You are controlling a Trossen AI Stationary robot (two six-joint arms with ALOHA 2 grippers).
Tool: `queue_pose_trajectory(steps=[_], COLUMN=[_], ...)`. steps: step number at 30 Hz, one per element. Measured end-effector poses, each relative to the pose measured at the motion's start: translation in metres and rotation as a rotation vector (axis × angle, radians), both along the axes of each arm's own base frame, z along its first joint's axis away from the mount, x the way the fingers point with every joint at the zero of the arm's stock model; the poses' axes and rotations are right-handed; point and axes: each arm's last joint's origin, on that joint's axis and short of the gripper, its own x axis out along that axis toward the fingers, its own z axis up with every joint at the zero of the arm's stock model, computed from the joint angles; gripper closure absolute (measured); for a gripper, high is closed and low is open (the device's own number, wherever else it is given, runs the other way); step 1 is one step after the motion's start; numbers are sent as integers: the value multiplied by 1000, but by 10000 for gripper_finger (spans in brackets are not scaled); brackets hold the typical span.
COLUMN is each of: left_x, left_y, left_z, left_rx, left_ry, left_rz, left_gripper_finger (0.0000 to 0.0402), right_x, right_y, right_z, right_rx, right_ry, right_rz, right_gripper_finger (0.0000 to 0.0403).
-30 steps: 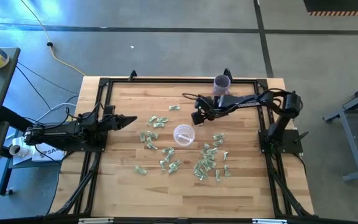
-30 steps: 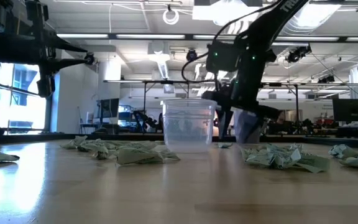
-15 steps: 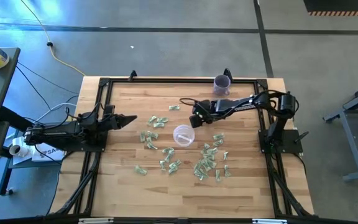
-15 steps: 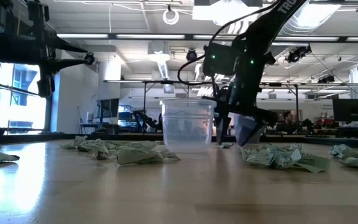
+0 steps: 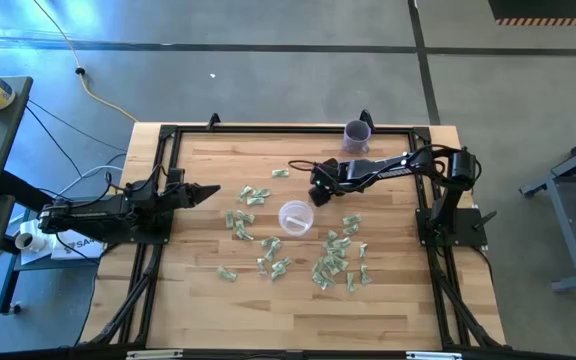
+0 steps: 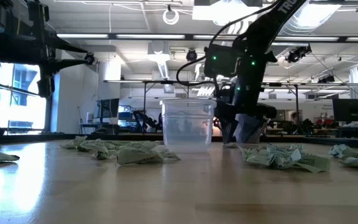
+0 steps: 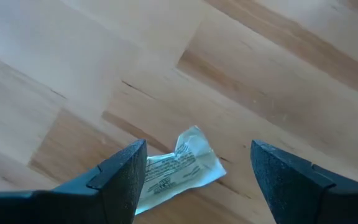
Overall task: Pick and place Stevia / Truvia into bins
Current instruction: Put the green stevia packet into the transparent bin
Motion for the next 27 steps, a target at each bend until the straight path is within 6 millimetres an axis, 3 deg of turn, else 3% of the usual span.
queue_pose_trajectory(steps=[8, 13, 19, 27], left_x=[0, 0, 0, 0], left_y=[0, 0, 0, 0], left_z=[0, 0, 0, 0], left_rx=[4, 4, -1, -2], left_ry=[1, 1, -1, -1], left_rz=[0, 0, -1, -1], left_gripper_finger=[277, 277, 277, 277], right_x=[-10, -12, -12, -21], right_y=[-1, -6, -7, -4], right_z=[-2, -2, 10, 19], right_rx=[18, 74, 74, 74], right_ry=[109, 100, 102, 219], right_rz=[10, 40, 385, 955], right_gripper_finger=[128, 154, 175, 164])
